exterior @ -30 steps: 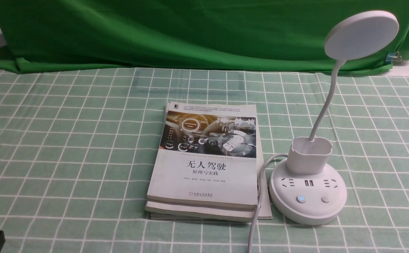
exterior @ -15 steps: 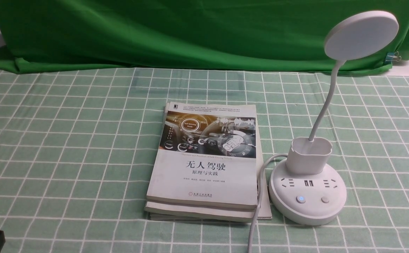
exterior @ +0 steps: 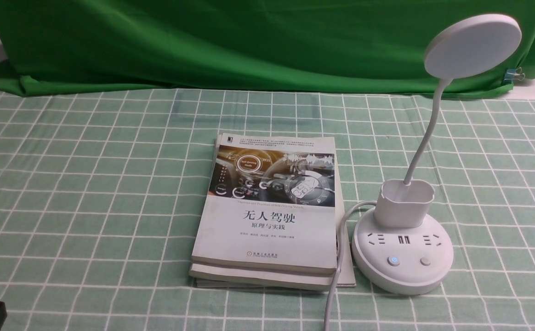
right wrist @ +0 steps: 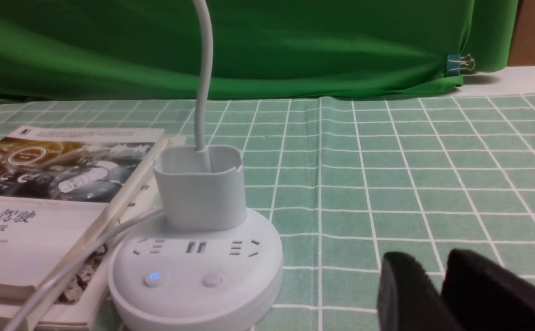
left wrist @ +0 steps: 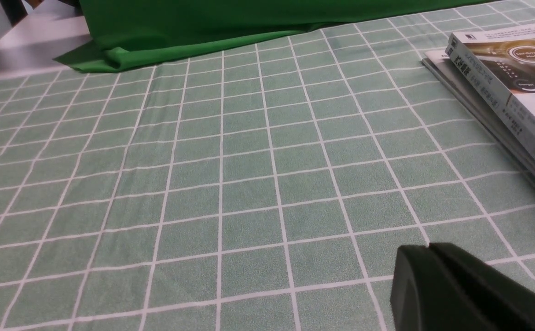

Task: Turn off the desk lamp on the blue coffee tablecloth by hand.

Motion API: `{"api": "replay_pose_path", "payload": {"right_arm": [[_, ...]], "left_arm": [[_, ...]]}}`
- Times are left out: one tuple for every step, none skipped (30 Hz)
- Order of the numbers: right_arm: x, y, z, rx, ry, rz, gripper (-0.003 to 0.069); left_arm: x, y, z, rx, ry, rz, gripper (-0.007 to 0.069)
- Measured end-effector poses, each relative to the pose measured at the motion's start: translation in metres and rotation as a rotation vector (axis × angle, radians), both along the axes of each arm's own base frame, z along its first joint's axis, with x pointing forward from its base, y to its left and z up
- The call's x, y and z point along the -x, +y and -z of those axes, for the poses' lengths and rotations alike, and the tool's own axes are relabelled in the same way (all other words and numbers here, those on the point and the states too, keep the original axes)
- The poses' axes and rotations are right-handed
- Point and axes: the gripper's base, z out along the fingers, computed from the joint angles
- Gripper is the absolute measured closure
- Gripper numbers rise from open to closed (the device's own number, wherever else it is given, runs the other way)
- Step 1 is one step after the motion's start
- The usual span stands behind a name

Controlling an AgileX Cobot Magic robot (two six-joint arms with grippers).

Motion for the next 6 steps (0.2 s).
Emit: {"api": "replay_pose_path", "payload": {"right_arm": [[0.0, 0.0, 0.0, 0.0, 0.0, 0.0, 0.0503], [0.0, 0.0, 0.0, 0.0, 0.0, 0.0, 0.0501], [0.0, 0.0, 0.0, 0.0, 0.0, 0.0, 0.0498], [0.0, 0.0, 0.0, 0.0, 0.0, 0.0, 0.0496], [0.0, 0.0, 0.0, 0.0, 0.0, 0.0, 0.0493], [0.0, 0.0, 0.0, 0.0, 0.0, 0.0, 0.049]], "left_arm": [[0.0, 0.0, 0.0, 0.0, 0.0, 0.0, 0.0624], [0.0, 0.0, 0.0, 0.0, 0.0, 0.0, 0.0624], [0.0, 0.0, 0.0, 0.0, 0.0, 0.0, 0.0624], [0.0, 0.0, 0.0, 0.0, 0.0, 0.0, 0.0624], [0.0, 0.0, 0.0, 0.0, 0.0, 0.0, 0.0624], [0.0, 0.0, 0.0, 0.0, 0.0, 0.0, 0.0624]]}}
